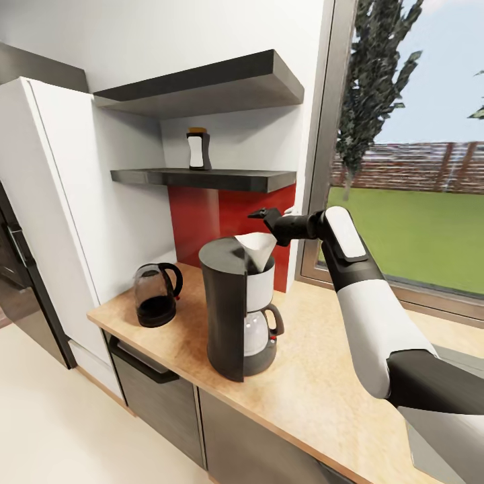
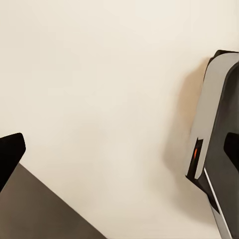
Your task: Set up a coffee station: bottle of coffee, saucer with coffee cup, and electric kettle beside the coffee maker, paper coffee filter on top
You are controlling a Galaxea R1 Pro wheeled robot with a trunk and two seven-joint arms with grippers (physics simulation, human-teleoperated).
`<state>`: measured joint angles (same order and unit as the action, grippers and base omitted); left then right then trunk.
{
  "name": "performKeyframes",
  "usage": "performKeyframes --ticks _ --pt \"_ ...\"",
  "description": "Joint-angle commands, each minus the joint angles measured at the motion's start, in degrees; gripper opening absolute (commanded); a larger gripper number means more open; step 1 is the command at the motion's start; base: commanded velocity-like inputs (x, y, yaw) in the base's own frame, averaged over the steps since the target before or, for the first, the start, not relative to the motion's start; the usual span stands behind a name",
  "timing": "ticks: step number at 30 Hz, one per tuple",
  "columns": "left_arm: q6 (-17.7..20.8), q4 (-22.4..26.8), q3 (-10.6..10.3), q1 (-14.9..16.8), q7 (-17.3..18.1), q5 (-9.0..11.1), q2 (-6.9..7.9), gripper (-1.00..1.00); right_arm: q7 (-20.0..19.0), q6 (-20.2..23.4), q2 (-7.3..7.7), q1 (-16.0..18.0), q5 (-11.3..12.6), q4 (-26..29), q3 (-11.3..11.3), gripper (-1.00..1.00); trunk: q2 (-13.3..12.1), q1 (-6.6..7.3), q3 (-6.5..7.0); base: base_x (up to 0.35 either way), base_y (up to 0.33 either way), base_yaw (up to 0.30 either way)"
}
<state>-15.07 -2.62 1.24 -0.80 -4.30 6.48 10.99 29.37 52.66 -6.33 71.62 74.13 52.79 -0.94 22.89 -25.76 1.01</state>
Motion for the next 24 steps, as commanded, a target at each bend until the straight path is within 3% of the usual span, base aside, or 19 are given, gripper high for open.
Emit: performKeyframes --ticks 1,24 --pt "-0.3 -0.1 0.1 0.0 0.1 0.4 0.0 1.0 0.6 0.0 0.0 0.0 0.6 0.0 0.0 1.0 0.0 -0.02 -0.01 0.0 0.0 0.0" --pt "-0.3 -0.1 0.1 0.0 0.0 0.4 0.15 1.0 0.6 0.0 0.0 0.0 0.6 0.0 0.0 1.0 0.0 -0.02 -0.01 0.012 -0.023 0.0"
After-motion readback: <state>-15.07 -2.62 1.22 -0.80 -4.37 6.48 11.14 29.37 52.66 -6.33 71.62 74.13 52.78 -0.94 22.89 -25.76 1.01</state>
